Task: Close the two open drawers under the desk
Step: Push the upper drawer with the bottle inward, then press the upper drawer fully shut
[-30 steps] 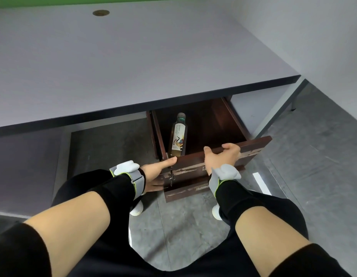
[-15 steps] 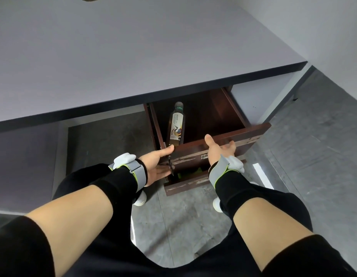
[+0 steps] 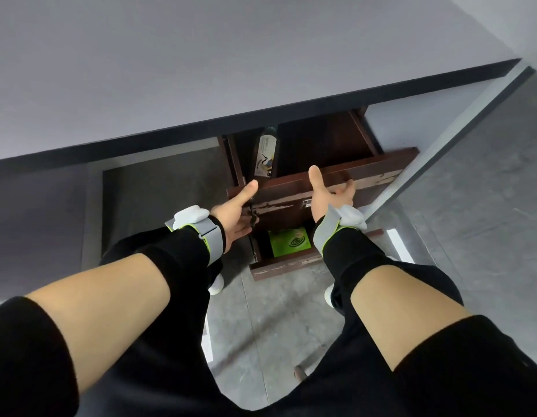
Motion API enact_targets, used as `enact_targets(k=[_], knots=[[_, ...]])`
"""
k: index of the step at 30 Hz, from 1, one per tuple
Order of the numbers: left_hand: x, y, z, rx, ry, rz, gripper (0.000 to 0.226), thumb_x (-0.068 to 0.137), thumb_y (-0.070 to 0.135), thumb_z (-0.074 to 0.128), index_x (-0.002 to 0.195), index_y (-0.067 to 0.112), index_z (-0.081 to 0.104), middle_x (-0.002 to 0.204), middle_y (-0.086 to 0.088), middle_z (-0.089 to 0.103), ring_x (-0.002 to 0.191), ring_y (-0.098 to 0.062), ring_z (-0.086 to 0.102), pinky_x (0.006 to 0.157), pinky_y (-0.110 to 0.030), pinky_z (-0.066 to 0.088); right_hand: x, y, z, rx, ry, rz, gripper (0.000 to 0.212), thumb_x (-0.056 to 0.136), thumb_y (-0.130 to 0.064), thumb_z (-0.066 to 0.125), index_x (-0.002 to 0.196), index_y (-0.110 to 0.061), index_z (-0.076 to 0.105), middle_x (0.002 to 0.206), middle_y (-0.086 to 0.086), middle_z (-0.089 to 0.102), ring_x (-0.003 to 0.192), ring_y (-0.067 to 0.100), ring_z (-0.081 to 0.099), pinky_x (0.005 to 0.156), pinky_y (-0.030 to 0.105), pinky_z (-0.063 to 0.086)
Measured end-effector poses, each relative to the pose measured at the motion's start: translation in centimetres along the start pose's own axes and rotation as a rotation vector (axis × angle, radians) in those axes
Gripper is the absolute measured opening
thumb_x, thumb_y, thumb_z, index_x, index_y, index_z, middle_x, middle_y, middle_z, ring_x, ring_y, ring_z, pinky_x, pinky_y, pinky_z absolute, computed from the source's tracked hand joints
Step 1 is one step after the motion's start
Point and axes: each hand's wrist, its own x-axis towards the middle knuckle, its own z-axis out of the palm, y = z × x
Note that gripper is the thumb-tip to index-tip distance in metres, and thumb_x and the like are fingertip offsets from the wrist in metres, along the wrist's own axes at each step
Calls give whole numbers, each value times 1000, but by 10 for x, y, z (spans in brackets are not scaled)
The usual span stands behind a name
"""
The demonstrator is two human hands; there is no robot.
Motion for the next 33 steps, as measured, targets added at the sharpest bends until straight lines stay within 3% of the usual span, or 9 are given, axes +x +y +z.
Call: enact_targets(k=[5, 8, 10, 14, 16, 20, 26, 30, 33], knots=[[10, 8, 5, -52, 58, 35, 74, 64, 65, 75, 121, 19, 62, 116, -3, 71, 104, -21, 70, 87, -31, 55, 20, -4, 12, 144, -97, -68, 110, 59, -88, 48, 149, -34, 17, 151, -4, 40, 130, 29, 47, 103, 42, 32], [19, 9, 8, -72, 115, 63, 53, 71, 64, 69, 105, 24, 64, 113, 0, 69, 103, -19, 71, 90, -33, 55, 35, -5, 27, 386, -206, -101, 108, 60, -70, 70, 148, -30, 22, 144, 0, 46, 121, 23, 55, 99, 31, 36], [25, 10, 10, -109, 150, 79, 32, 81, 57, 63, 89, 27, 60, 105, 3, 67, 106, -21, 69, 99, -38, 50, 44, -8, 36, 542, -310, -95, 104, 63, -51, 80, 148, -27, 25, 143, 2, 46, 117, 19, 57, 105, 36, 39], [37, 18, 12, -153, 167, 89, 21, 94, 38, 52, 79, 23, 55, 109, 0, 59, 109, -21, 65, 102, -36, 43, 60, -11, 52, 640, -409, -97, 54, 72, -32, 79, 117, -34, 50, 113, -15, 55, 110, 14, 56, 103, 41, 42], [45, 20, 12, -170, 175, 97, 16, 96, 30, 50, 83, 23, 58, 113, 0, 59, 110, -19, 64, 101, -34, 43, 67, -11, 60, 733, -479, -76, 40, 79, -17, 74, 105, -36, 51, 95, -22, 51, 114, 13, 55, 101, 36, 41], [66, 24, 11, -219, 210, 116, 22, 99, 17, 45, 116, 13, 59, 117, -1, 62, 113, -18, 64, 98, -31, 47, 79, -16, 72, 653, -497, -159, 78, 68, -1, 71, 138, -19, 43, 105, -13, 54, 125, 20, 52, 107, 42, 40], [94, 37, 9, -43, 233, 164, 57, 90, -5, 56, 143, 11, 41, 142, -13, 52, 123, -24, 57, 95, -28, 49, 106, -31, 82, 460, -547, -216, 85, 58, 3, 65, 135, -29, 47, 96, -27, 60, 105, 5, 59, 100, 43, 47], [105, 44, 7, -72, 216, 181, 60, 87, -14, 49, 141, 11, 42, 129, -5, 58, 120, -21, 58, 87, -26, 50, 96, -42, 82, 403, -526, -207, 75, 67, 8, 61, 135, -18, 47, 120, -2, 62, 115, 24, 59, 95, 43, 50], [111, 49, 10, -136, 204, 189, 64, 85, -19, 44, 141, 13, 41, 129, 1, 58, 119, -18, 59, 76, -21, 48, 84, -42, 79, 699, -564, -7, 61, 83, 18, 49, 137, -10, 46, 122, 7, 54, 109, 24, 57, 104, 42, 41]])
